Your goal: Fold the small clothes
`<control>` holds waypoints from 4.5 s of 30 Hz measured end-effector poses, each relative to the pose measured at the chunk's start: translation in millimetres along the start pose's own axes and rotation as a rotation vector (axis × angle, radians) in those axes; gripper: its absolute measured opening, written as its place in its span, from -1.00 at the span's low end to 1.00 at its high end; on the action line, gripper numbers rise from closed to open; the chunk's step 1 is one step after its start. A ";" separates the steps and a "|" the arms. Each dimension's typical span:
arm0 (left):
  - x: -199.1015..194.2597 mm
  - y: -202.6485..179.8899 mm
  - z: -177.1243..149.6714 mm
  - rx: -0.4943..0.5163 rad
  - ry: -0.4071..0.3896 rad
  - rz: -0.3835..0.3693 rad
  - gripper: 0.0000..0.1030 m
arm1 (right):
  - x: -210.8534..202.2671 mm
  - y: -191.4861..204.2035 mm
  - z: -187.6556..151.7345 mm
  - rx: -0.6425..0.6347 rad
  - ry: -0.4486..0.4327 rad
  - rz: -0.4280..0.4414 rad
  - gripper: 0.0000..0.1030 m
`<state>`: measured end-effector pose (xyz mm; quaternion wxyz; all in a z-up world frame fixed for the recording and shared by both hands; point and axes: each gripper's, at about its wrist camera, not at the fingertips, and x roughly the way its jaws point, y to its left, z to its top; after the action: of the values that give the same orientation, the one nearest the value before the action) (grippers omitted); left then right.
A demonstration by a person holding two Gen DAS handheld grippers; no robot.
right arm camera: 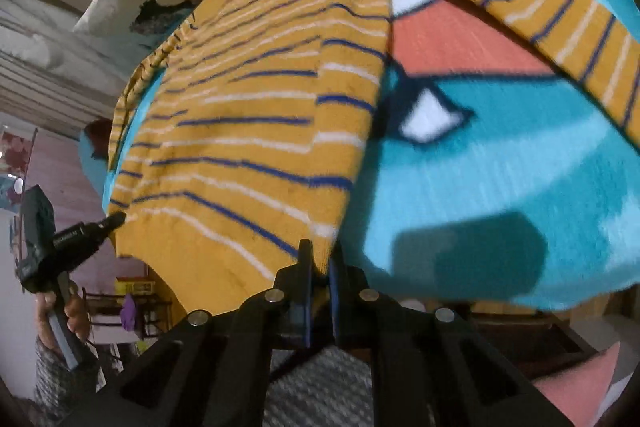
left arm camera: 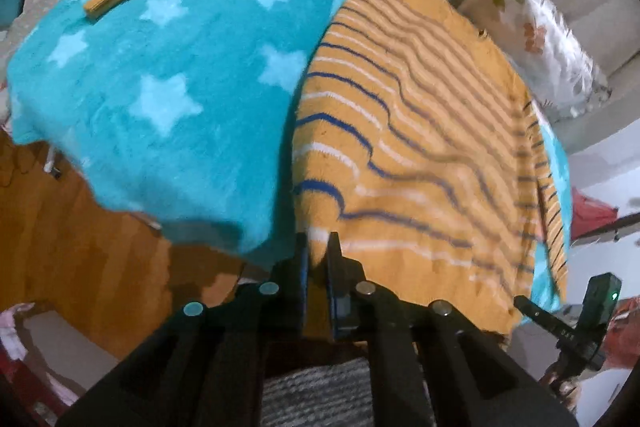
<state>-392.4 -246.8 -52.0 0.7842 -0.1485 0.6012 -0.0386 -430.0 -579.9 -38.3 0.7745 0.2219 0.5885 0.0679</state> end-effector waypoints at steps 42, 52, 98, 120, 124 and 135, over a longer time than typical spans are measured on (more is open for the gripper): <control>-8.9 -59.1 34.0 0.130 -0.099 -0.061 0.12 | -221.1 -191.7 44.6 0.525 -0.724 -0.081 -0.88; 5.5 -61.6 33.4 0.136 -0.056 -0.029 0.17 | -145.6 -290.3 -38.2 0.879 -0.588 -0.088 -0.19; -31.4 105.6 129.2 0.068 -0.156 0.003 0.17 | 112.1 252.4 246.6 -0.302 -0.283 -0.225 -0.67; -20.9 182.4 202.3 -0.015 -0.156 0.023 0.22 | 191.6 292.6 211.0 -0.394 -0.171 -0.218 -0.01; -16.3 185.1 205.4 -0.022 -0.139 0.007 0.22 | 180.1 268.9 233.5 -0.297 -0.189 -0.255 -0.42; -30.1 207.0 216.3 -0.007 -0.178 0.075 0.35 | 271.3 300.9 322.3 -0.336 -0.085 -0.375 -0.40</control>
<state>-218.6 -2.0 -31.3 0.8348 -0.1316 0.5345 0.0064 1.3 -297.1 -82.7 0.8237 -0.0205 0.5666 0.0105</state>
